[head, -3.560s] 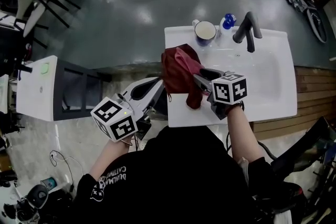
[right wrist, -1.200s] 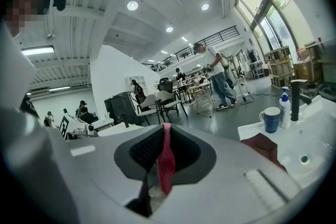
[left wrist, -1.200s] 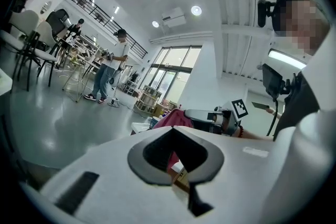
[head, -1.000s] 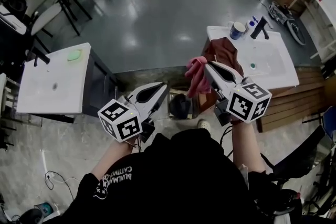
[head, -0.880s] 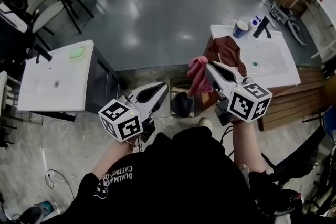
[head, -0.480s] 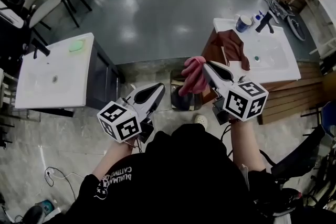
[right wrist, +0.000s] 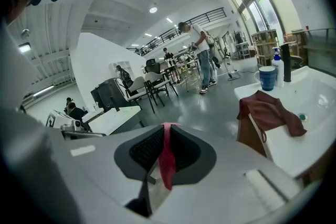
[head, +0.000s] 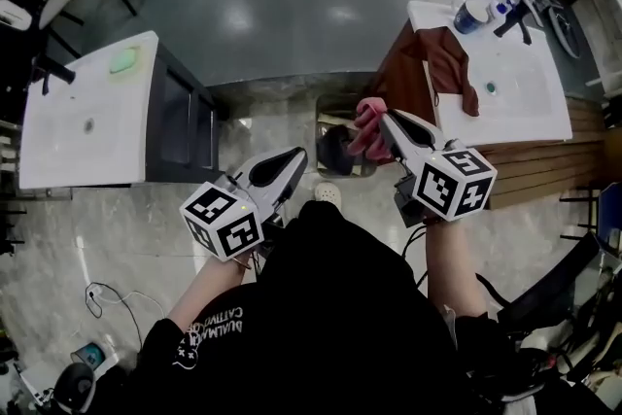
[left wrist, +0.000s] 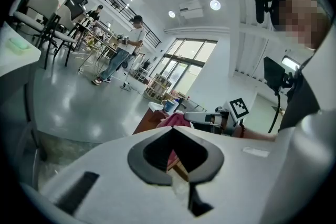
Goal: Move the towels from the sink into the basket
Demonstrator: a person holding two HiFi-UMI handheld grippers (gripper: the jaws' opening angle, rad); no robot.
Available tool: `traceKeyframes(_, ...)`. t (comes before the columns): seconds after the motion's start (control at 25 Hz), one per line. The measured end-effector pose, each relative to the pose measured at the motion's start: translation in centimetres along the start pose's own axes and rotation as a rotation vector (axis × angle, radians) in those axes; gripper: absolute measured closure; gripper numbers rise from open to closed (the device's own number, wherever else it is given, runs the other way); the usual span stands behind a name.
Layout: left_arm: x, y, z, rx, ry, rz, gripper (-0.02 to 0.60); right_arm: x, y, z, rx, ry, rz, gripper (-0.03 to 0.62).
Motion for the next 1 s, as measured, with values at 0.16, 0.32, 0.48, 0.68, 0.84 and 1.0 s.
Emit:
traceKeyframes(0.16,-1.6,-1.7,0.4,-0.034,0.032,-0.016,0.581,2.3,-2.5,0.8,-0.049,-0.047,0.003,0.548)
traceKeyframes(0.32,-3.3,-3.8,0.3,-0.049,0.052,-0.040,0.581,4.2,-5.2,1.8,-0.105,-0.084,-0.003,0.548)
traceKeyframes(0.48,-6.1,-5.6,1.1,-0.026,0.043,-0.122,0.581,6.1,-9.2,5.1,-0.197,-0.138,0.026,0.548)
traceKeyframes(0.68,-9.3,-7.3,3.2,-0.076,0.070,-0.157,0.581,8.5,-13.9,8.7,-0.299,-0.180,0.026,0.548)
traceKeyframes(0.84,-11.5,-8.3,4.9,-0.110,0.078,-0.182,0.581,10.2,-16.9,10.9,-0.375,-0.202,0.031,0.548)
traceKeyframes(1.0,-13.1,-8.7,6.6,-0.170,0.116,-0.190,0.581,11.9,-19.5,14.4,-0.453,-0.226,0.061,0.548)
Point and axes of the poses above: the fingertips, and each gripper's own axes: y backward along the fingers, x to its right, z out of its underside, the point moved 6 cm from there along y, backward along the fingers, and after that the axes turned 2 degrees about -x, right-handed, at the moved point
